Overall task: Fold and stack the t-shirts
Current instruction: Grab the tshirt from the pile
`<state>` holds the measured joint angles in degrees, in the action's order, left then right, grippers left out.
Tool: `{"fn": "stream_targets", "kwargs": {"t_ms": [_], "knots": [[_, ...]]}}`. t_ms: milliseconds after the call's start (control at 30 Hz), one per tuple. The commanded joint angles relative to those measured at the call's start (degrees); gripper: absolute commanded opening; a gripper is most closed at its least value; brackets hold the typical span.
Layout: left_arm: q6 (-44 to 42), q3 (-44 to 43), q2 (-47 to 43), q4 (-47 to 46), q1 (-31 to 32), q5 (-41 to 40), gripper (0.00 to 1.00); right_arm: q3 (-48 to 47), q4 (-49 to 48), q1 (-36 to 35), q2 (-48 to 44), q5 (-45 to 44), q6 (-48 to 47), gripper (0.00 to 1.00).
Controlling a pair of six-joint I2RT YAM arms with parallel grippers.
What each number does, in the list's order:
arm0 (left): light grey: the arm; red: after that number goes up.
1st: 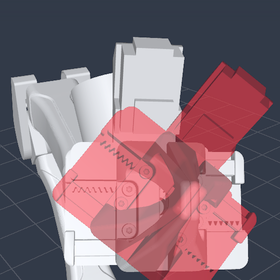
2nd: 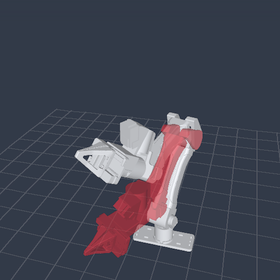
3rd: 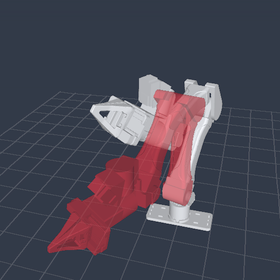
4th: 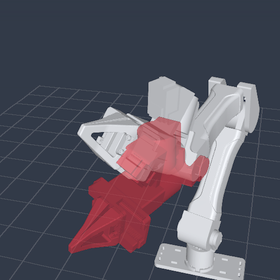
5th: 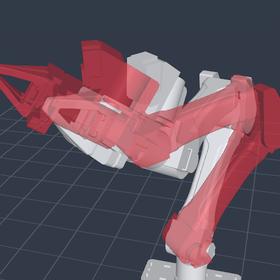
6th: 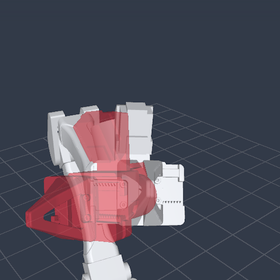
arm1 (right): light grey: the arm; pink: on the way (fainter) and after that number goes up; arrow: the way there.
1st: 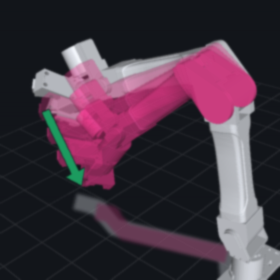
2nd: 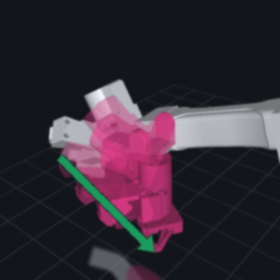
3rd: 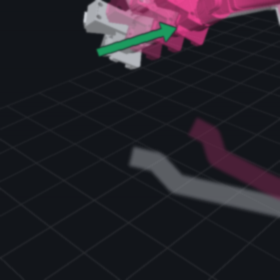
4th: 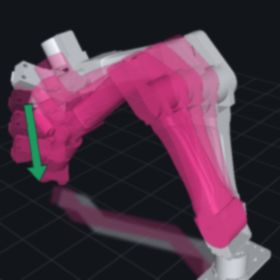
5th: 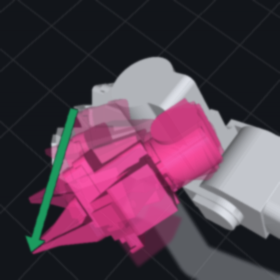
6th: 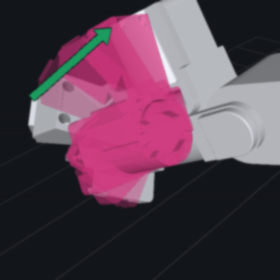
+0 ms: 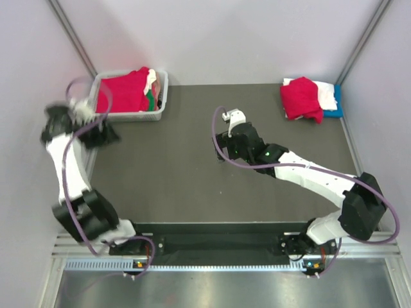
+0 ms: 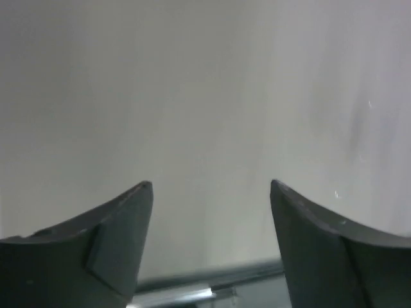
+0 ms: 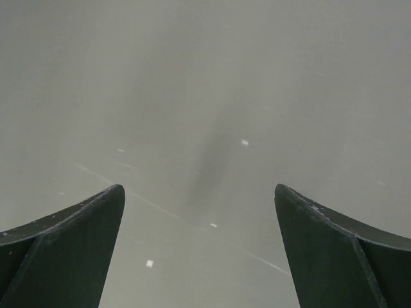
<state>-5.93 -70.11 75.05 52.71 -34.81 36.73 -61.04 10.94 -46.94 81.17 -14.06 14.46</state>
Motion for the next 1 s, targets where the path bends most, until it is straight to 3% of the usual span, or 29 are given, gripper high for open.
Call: {"fn": "stream_targets", "kwargs": {"t_ms": [0,67,133,200,267,400,567,833,967], "knots": [[-1.71,-29.69,18.88,-8.59,24.4,-19.63,0.74,-6.63,5.5,0.87,0.22,-13.1,-3.91,1.0],[-0.84,-34.72,22.32,-8.15,25.75,-19.68,0.8,-7.6,5.76,1.93,0.31,-12.57,-3.47,1.0],[0.22,-46.04,30.48,-4.39,26.46,-19.94,0.9,-8.48,5.85,3.16,0.22,-11.25,-2.95,1.0],[0.4,-59.88,39.68,1.31,26.9,-21.08,0.87,-8.92,5.76,4.04,0.22,-10.63,-2.94,1.0],[0.49,-65.75,43.94,2.66,27.07,-22.13,0.76,-9.36,5.93,4.4,0.31,-10.55,-3.12,1.0],[1.71,-60.69,44.23,0.03,26.9,-23.64,0.73,-9.63,6.64,5.28,-0.04,-10.63,-3.12,1.0],[1.71,-47.86,40.0,-8.76,26.9,-23.9,0.79,-9.89,7.08,6.24,-1.01,-9.67,-3.03,1.0],[1.28,-44.41,42.02,-9.73,26.81,-26.62,0.78,-11.3,7.34,6.68,-0.48,-8.79,-1.89,1.0],[0.05,-51.41,45.96,-8.59,26.72,-28.11,0.8,-11.47,7.34,6.77,-0.4,-8.0,-1.54,1.0]]}}
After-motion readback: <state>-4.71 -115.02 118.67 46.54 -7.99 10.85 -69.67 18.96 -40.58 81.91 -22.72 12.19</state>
